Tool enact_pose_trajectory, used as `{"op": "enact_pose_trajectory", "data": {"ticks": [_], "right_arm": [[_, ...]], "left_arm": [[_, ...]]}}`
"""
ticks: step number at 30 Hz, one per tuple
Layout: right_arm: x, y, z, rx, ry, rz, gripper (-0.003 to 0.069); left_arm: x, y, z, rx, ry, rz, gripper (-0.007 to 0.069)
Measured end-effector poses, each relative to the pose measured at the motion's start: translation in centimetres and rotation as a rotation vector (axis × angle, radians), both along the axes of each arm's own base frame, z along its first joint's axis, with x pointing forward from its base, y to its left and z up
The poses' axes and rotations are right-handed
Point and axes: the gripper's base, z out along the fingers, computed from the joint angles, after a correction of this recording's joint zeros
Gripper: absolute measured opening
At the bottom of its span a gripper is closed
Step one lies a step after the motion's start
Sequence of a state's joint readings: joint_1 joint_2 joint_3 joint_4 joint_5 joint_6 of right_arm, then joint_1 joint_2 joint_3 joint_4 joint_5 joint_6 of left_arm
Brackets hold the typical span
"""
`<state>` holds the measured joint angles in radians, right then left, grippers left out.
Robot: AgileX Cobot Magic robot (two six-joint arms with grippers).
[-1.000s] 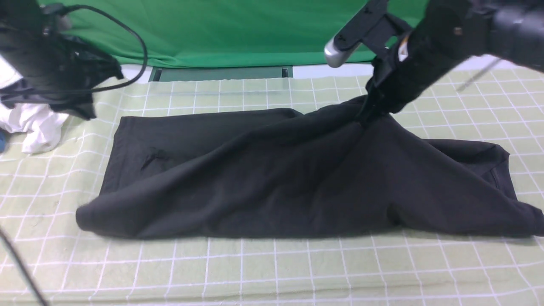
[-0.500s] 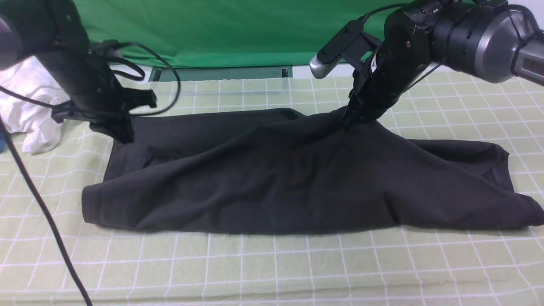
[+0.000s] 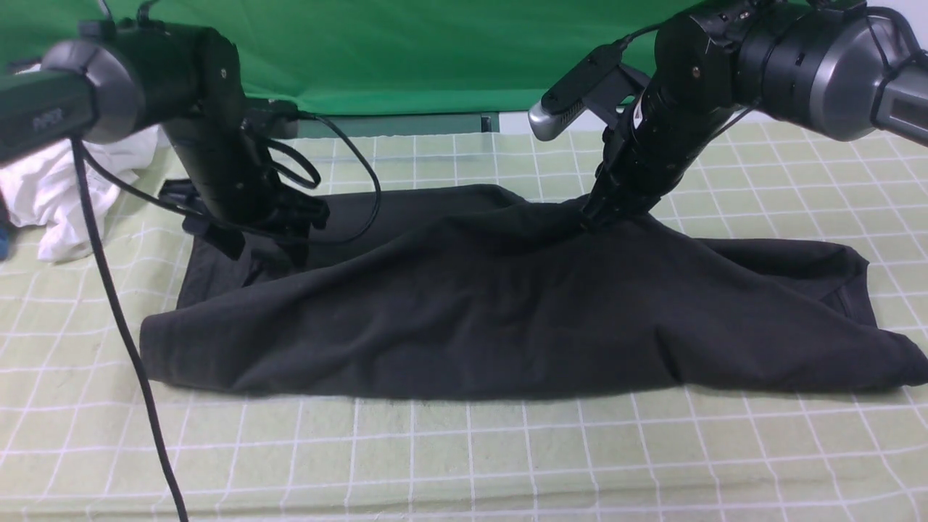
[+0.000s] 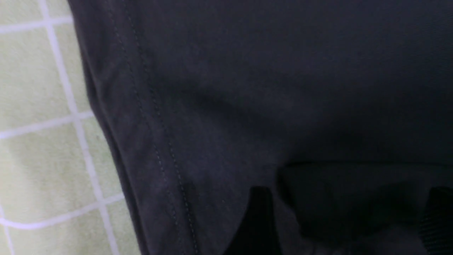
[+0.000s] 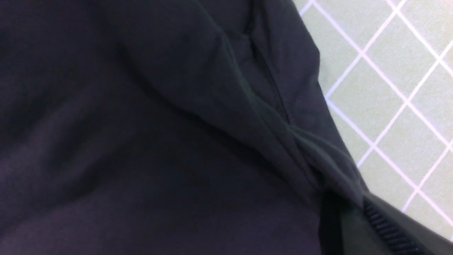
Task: Fold a long-sleeved shirt over a green coffee tablecloth.
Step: 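Fold the black garment in half by bringing its near edge over to the far edge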
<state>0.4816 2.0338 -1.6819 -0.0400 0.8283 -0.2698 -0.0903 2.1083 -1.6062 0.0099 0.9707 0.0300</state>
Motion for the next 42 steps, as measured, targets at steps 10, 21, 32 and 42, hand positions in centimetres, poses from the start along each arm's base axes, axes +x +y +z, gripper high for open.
{"op": "enact_pose_trajectory", "data": {"ticks": [10, 21, 32, 42], "right_arm": [[0.0, 0.0, 0.0, 0.002, 0.001, -0.001, 0.0021], [0.3, 0.2, 0.3, 0.024, -0.035, 0.003, 0.0022], [1.5, 0.9, 2.0, 0.084, -0.152, 0.017, 0.0022], [3.0, 1.7, -1.1, 0.102, -0.179, 0.029, 0.0111]], "left_arm": [[-0.2, -0.1, -1.0, -0.003, 0.055, -0.005, 0.0066], [1.8, 1.3, 6.6, 0.138, -0.201, 0.024, 0.0022], [3.1, 4.8, 7.7, 0.125, -0.278, 0.136, 0.0022], [4.5, 5.0, 3.9, 0.119, -0.248, 0.134, 0.0027]]}}
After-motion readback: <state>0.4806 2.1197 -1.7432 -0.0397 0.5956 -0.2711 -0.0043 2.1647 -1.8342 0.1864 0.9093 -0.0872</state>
